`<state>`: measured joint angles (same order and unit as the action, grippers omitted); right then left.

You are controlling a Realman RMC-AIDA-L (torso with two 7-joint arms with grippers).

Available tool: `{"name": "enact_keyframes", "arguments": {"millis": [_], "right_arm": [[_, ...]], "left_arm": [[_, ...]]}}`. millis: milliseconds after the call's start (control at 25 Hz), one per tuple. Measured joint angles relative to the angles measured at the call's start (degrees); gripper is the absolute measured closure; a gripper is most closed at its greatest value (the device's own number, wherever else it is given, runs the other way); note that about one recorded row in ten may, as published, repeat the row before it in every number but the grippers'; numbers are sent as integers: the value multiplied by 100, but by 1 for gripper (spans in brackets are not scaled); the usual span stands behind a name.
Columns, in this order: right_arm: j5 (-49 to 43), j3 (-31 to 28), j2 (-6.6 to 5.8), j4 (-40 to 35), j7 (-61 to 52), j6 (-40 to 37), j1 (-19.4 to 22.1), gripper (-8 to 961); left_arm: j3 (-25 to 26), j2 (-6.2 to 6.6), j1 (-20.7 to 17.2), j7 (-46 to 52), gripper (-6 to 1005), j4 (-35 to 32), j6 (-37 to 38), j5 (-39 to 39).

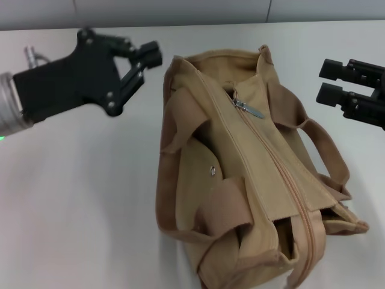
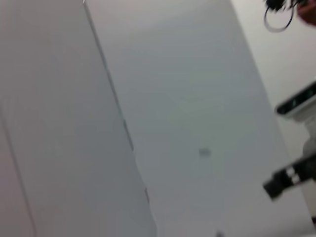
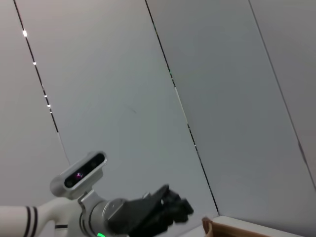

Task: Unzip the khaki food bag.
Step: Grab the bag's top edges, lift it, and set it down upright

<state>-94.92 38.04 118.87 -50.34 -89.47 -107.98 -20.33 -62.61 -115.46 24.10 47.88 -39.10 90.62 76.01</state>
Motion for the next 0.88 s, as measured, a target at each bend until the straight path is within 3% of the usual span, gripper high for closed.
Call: {"name": "enact_keyframes", "arguments": {"millis": [200,440,600,880], "right_arm": [[-8,0,-7,1,3,21,-10,336],[-105,6,-2,7,6,24,-72,336],[-221,5,0,9,9,28,-84,337],[-247,2,4,117,164,34,-91,337]], "left_arm": [[6,11,-200,482,873,-203,-584,479],[-11,-25,-7,875,688,-163,-899,1096],[-5,-47,149,1116,489,-130,-872,1448],[-30,-85,344,1150,348,3,-665,1484]]}}
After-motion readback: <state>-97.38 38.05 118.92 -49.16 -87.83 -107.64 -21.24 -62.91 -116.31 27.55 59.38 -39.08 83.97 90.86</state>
